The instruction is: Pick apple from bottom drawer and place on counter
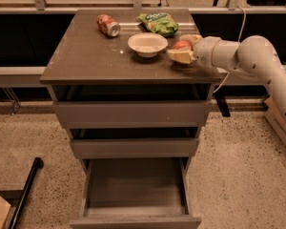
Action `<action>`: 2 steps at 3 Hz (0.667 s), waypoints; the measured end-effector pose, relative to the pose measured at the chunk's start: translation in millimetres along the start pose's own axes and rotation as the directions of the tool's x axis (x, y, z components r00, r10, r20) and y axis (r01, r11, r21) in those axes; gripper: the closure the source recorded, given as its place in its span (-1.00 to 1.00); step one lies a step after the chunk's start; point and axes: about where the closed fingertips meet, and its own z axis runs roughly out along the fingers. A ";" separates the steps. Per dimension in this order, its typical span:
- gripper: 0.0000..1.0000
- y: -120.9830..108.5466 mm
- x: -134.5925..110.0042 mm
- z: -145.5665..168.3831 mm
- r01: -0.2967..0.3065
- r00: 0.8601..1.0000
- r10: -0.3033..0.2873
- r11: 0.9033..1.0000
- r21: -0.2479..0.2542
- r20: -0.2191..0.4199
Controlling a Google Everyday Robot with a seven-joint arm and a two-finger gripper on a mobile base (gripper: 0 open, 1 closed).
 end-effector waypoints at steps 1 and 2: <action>-0.73 0.3 -0.2 0.8 -0.001 1.000 0.001 1.000 -0.001 0.000; -1.00 0.3 -0.3 0.8 -0.001 1.000 0.001 1.000 -0.001 0.000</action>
Offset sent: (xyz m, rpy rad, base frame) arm 0.0003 0.0008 -0.0003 0.0012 0.0012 0.0010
